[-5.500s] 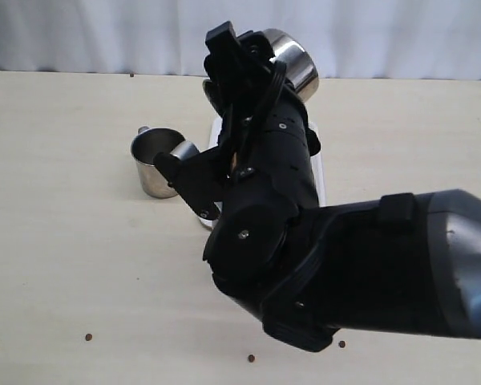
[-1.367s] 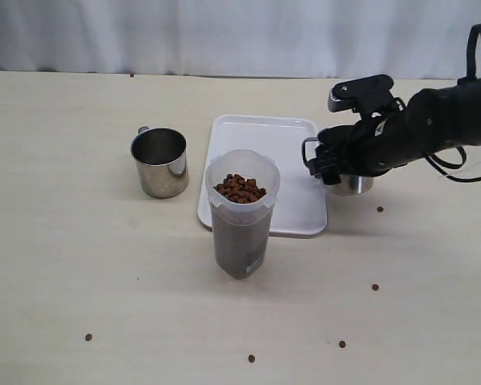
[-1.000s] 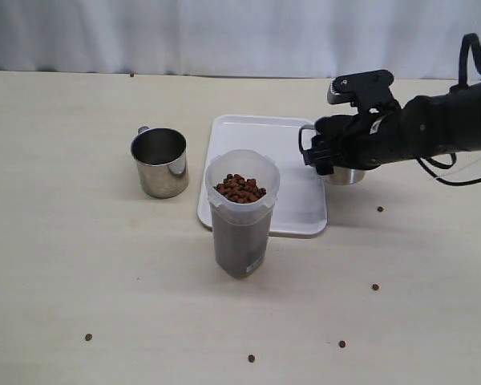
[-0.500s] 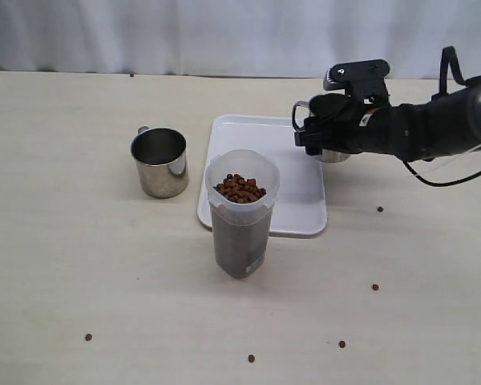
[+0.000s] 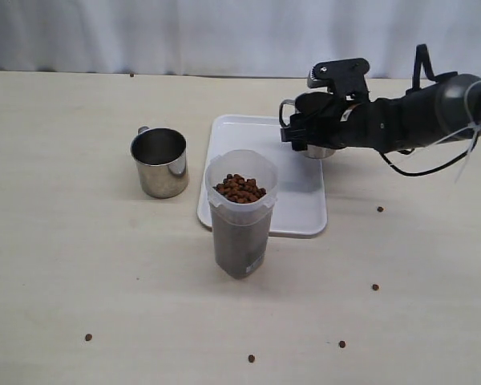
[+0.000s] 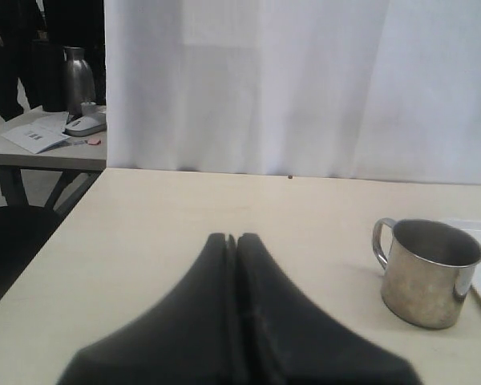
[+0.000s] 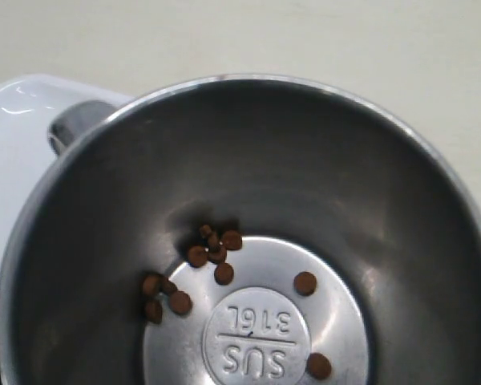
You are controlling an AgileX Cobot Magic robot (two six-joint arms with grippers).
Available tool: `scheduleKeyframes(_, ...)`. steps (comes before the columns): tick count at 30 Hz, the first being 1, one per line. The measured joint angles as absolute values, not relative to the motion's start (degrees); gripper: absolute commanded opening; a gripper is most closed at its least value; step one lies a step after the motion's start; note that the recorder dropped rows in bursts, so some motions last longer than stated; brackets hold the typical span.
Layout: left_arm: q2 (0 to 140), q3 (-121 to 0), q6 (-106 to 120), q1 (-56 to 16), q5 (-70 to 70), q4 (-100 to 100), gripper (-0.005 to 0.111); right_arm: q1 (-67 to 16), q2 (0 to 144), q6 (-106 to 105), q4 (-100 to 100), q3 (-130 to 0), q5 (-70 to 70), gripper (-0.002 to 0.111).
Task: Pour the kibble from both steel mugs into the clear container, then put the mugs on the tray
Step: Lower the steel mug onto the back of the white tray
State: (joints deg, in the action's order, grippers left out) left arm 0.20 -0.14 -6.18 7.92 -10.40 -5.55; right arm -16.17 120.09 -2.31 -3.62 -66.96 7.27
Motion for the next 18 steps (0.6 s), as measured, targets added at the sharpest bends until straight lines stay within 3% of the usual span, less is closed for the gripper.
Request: scheduleKeyframes(18, 0.2, -0.1, -6.2, 7.9, -10.4, -5.5, 0.0, -18.8, 122.3, -1.2, -3.6, -70.8, 5.4, 0.005)
